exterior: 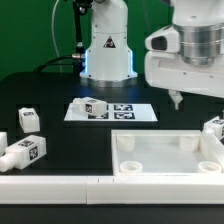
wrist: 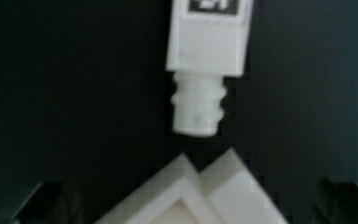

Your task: Assemble square table

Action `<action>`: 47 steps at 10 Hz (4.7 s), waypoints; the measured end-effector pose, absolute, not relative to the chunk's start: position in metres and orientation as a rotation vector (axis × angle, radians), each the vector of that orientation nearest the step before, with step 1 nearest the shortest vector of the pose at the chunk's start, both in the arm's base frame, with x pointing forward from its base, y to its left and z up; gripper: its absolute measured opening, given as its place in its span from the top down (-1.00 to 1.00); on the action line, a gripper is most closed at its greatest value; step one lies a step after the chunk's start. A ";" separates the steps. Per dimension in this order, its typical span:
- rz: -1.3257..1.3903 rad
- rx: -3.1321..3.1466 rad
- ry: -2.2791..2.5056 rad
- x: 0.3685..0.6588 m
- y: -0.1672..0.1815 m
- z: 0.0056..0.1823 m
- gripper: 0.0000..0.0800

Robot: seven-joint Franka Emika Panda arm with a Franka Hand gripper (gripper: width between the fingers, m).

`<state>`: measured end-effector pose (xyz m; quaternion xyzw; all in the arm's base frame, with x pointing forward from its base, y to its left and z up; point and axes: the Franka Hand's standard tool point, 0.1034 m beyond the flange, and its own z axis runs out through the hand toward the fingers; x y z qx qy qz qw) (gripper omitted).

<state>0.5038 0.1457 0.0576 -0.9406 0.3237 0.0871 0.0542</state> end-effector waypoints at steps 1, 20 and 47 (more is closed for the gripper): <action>0.259 -2.866 0.958 0.506 0.140 0.058 -0.62; 0.301 -2.828 1.250 0.431 0.146 0.038 0.29; 0.313 -1.477 2.843 0.407 0.110 0.011 0.29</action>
Offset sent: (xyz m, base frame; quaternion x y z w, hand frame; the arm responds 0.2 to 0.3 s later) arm 0.0000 0.0000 0.0000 0.0000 0.0000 0.0000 1.0000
